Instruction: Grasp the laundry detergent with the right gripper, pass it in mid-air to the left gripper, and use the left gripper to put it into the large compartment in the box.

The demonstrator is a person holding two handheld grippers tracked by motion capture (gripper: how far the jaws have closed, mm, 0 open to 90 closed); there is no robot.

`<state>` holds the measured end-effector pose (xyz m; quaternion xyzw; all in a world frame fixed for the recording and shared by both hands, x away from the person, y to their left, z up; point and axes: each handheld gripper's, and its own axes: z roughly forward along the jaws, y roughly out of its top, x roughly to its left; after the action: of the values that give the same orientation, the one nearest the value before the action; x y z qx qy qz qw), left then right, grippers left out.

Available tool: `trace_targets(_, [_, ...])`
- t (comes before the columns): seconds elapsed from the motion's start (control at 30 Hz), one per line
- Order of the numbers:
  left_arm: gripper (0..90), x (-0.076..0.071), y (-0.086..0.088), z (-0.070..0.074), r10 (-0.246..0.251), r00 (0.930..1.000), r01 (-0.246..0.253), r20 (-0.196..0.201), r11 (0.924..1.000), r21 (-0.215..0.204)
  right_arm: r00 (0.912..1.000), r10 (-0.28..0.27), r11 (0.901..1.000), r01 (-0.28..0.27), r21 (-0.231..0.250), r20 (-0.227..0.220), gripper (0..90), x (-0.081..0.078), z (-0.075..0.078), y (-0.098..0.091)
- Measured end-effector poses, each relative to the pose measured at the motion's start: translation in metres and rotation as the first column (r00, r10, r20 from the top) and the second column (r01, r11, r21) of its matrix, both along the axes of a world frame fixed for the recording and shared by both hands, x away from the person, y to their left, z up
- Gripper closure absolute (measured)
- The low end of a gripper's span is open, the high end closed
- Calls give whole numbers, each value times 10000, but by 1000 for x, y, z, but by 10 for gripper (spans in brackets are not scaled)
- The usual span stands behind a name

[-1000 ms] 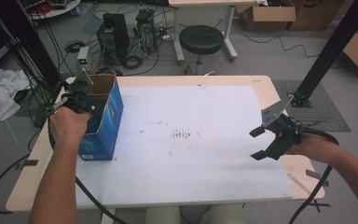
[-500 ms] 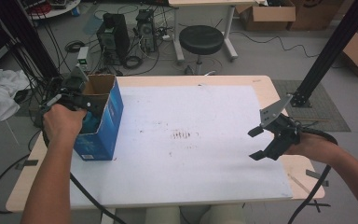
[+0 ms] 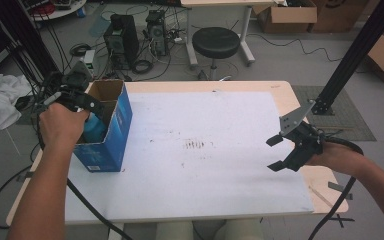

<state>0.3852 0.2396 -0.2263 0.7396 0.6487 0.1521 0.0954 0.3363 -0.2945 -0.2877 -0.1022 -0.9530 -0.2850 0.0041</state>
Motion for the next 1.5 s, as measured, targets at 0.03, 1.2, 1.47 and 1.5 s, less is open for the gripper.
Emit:
trace_targets(0.03, [258, -1, -2, 3, -114, 9999, 114, -3, 9999, 27, 10000, -1, 10000, 1, -2, -5, 179, 0, 0, 0])
trace_targets(1.2, [188, -11, -94, 23, -3676, 9299, 3675, 126, 9300, 52, 9999, 42, 9999, -44, -118, -103, 175, 0, 1, 9])
trace_targets(1.47, [192, -7, -119, 17, -4386, 8986, 4387, -96, 8986, 30, 9999, -2, 9999, -1, -173, -155, 176, 1, 0, 11])
trace_targets(1.5, [192, -6, -122, 17, -4479, 8940, 4480, -125, 8940, 58, 9999, -12, 9998, 9, -196, -167, 175, 1, 0, 11])
